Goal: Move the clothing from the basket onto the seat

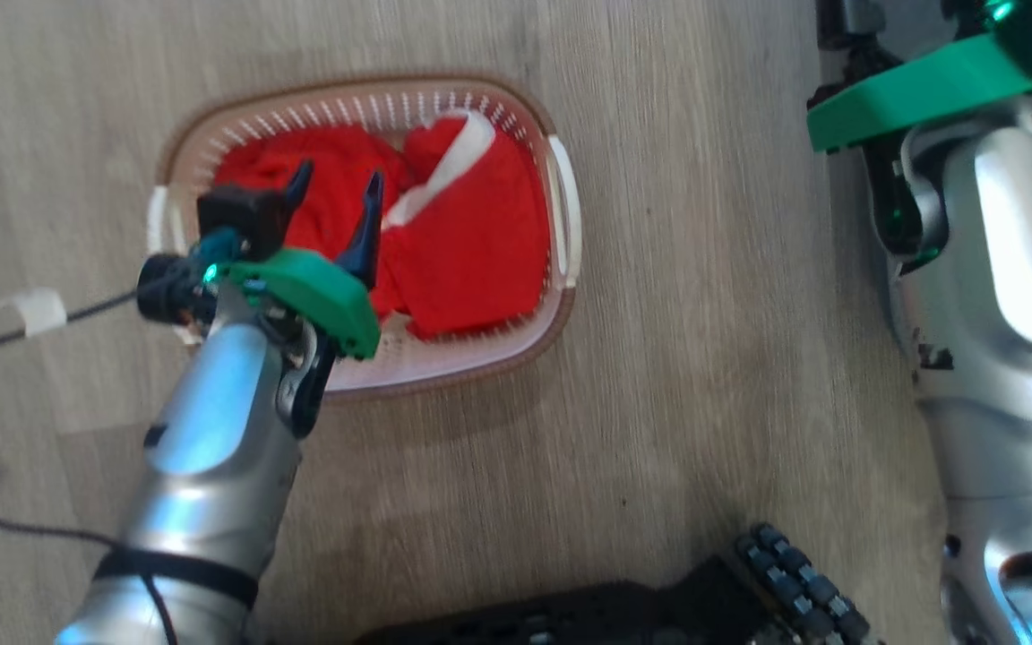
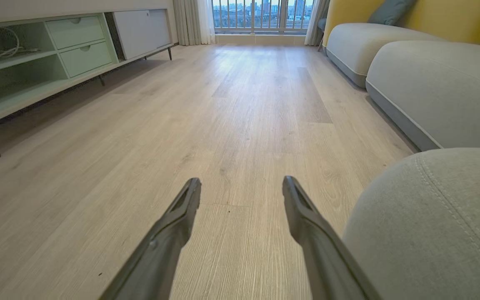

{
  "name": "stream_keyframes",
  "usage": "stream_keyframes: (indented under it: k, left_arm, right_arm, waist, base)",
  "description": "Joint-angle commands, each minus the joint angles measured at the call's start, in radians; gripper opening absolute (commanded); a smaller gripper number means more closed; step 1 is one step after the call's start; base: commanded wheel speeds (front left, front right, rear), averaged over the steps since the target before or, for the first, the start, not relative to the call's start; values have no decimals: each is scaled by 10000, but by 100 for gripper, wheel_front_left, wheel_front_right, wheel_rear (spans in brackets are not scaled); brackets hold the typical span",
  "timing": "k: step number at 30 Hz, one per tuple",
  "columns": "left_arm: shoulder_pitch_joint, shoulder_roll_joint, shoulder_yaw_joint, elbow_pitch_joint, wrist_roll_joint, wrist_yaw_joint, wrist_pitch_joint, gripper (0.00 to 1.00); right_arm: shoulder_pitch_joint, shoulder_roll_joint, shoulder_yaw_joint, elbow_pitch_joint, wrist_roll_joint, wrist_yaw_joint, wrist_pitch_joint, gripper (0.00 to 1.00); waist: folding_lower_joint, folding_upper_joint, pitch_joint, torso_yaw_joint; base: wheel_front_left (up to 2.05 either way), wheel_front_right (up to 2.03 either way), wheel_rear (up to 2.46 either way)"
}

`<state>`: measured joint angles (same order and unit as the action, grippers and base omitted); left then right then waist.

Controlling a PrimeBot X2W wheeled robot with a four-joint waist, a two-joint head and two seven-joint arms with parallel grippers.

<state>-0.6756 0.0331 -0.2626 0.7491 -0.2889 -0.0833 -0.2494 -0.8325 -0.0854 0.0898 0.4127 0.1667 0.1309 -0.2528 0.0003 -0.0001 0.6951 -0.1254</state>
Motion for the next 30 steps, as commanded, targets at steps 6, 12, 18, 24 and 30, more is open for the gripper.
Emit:
stream_keyframes:
  k: [6,12,18,24,30]
  left_arm:
    - [-1138,172,-646,602,-485,178,-124,100]
    - [-2122,172,-1092,1731,-612,159,-124,100]
    - [-2842,172,-1293,3128,-651,256,-124,100]
    - [-3671,173,-1454,4526,-603,446,-97,100]
    - [-3887,173,-1756,5065,-593,314,107,100]
  right_arm:
    - [-456,263,444,-592,-75,-2,-90,100]
    - [-723,321,703,-888,31,-2,-90,100]
    - [-746,343,850,-1026,126,-2,-90,100]
    - [-588,349,940,-1265,449,-2,-90,100]
    - [-346,350,952,-1387,658,-2,-90,100]
  waist:
    - [-3,1,1434,-618]
    - [-3,1,2015,-1086]
    - [-3,1,2359,-1471]
    - [-3,1,2711,-1794]
    - [-3,1,2838,-1917]
  base:
    - [0,0,0]
    - [0,0,0]
    - [0,0,0]
    - [0,0,0]
    - [0,0,0]
